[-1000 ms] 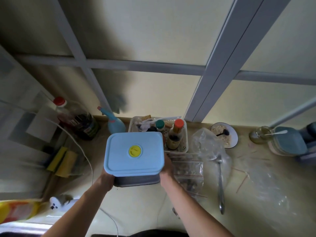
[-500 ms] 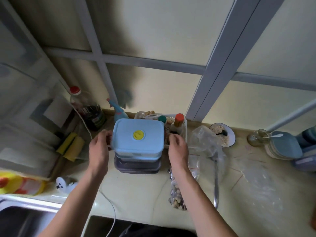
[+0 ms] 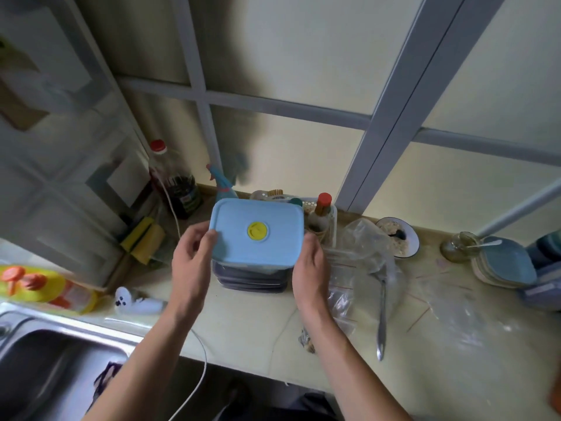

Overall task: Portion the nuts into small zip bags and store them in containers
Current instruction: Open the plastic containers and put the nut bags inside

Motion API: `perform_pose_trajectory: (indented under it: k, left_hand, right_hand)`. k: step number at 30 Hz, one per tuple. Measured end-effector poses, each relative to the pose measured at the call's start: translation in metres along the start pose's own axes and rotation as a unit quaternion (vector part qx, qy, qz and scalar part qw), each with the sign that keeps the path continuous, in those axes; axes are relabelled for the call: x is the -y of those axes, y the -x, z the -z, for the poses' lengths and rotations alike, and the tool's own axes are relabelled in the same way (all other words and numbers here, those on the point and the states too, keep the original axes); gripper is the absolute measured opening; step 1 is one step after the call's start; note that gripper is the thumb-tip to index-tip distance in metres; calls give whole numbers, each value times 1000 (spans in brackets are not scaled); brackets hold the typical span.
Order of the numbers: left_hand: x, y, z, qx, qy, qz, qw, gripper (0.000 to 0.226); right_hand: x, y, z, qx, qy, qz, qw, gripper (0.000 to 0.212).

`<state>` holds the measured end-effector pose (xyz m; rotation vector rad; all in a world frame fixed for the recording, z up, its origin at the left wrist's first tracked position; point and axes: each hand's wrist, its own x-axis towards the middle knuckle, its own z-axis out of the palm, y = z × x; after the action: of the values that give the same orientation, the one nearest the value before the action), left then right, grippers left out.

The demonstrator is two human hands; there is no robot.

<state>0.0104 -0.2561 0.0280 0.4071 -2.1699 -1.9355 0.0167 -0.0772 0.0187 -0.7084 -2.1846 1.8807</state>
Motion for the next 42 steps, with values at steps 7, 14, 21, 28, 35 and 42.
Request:
perform_pose_trajectory:
  k: [7, 14, 21, 28, 35, 42]
  left_hand:
    - [52, 72, 23, -20, 4, 26, 999, 22]
    - [135, 112, 45, -65, -78, 129, 986, 15]
    - [182, 91, 45, 31, -195, 190, 962, 21]
    - [199, 72, 42, 92, -336, 107, 931, 47]
    - [198, 75, 18, 327, -479, -145, 802, 116]
    - [194, 53, 7, 373, -629, -189, 655, 131]
  right_hand:
    - [-69, 72, 19, -59, 27, 59, 996, 44]
    - [-132, 87, 9, 20, 151, 2, 988, 26]
    - [-177, 77, -19, 115, 281, -136, 943, 32]
    - [-178, 69, -27, 93, 314, -147, 933, 40]
    - [-163, 52, -23, 121, 324, -111, 932, 53]
    - [-151, 44, -30, 201, 408, -127, 881, 72]
